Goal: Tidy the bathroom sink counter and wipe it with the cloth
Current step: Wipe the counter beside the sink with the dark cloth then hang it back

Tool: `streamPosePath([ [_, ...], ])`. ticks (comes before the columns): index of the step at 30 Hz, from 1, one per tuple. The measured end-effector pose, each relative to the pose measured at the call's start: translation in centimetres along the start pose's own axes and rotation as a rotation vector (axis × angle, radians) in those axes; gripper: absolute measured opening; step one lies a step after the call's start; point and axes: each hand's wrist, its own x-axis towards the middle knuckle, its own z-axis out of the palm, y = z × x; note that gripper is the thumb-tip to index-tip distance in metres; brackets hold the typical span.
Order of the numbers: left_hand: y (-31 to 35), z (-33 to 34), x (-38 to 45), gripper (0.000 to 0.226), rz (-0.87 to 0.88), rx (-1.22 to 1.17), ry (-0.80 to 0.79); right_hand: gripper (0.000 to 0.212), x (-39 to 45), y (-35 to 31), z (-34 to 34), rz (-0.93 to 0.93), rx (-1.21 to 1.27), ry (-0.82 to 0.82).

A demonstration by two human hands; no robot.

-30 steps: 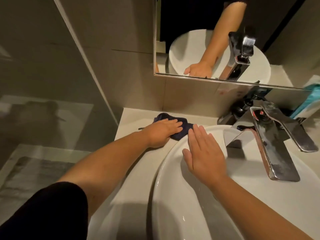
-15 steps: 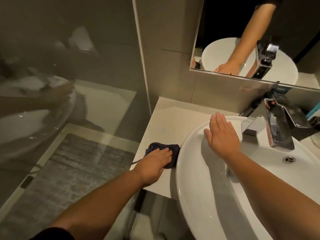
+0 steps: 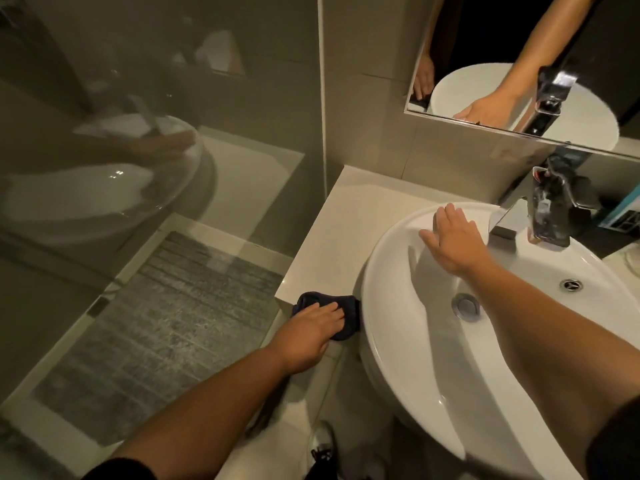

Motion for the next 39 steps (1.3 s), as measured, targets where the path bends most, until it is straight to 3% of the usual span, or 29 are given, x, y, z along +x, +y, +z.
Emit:
streamPosePath([
  [3,1.0,-0.7,-1.6,0.050,-0.048,-0.131,-0.068,0.066,-3.9,-0.9,0.6,-0.005,0.088,0.063],
  [6,2.5,-2.0,-4.4,0.047,-0.229,-0.415,-0.078,0.045,-10.1,-3.0,0.4,-0.017,0.331,0.091],
  [8,3.9,-2.9,-6.0,0.041,-0.335,-0.685,-0.071,0.029,-15.1,-4.8,-0.3,0.054,0.574,-0.042],
  [10,5.5,-3.9,-6.9,0.043,-0.343,-0.793,-0.044,0.033,-19.4,-6.8,-1.3,0.146,0.787,-0.260],
  [12,6.9,-5.1,-7.2,0.042,-0.270,-0.719,-0.001,0.034,-21.9,-8.4,-2.4,0.230,0.971,-0.402],
  [15,8.6,-6.9,-6.5,0.046,-0.056,-0.322,0.134,0.037,-22.8,-9.9,-4.1,0.360,1.203,-0.455],
  [21,10.3,-8.9,-3.4,0.054,0.232,0.071,0.253,0.025,-22.6,-9.2,-6.9,0.409,1.249,-0.323],
  [24,10.8,-9.3,-2.5,0.059,0.398,0.098,0.297,0.012,-22.9,-8.3,-7.6,0.446,1.220,-0.262],
  [27,11.8,-9.5,-1.8,0.070,0.510,0.097,0.343,0.012,-23.4,-7.4,-7.9,0.466,1.228,-0.181],
  [30,12.7,-9.6,-1.3,0.068,0.445,0.040,0.297,0.011,-24.3,-6.5,-8.6,0.452,1.268,-0.023],
  [33,14.0,-10.0,-1.4,0.065,0.336,-0.204,0.254,0.008,-26.1,-5.8,-9.7,0.386,1.237,0.133],
  [36,16.2,-11.2,-1.6,0.065,0.308,-0.428,0.175,0.008,-28.4,-5.2,-11.1,0.295,1.179,0.204],
  [39,18.2,-12.4,-0.8,0.074,0.272,-0.482,0.099,0.007,-30.9,-4.2,-12.6,0.186,1.156,0.229],
])
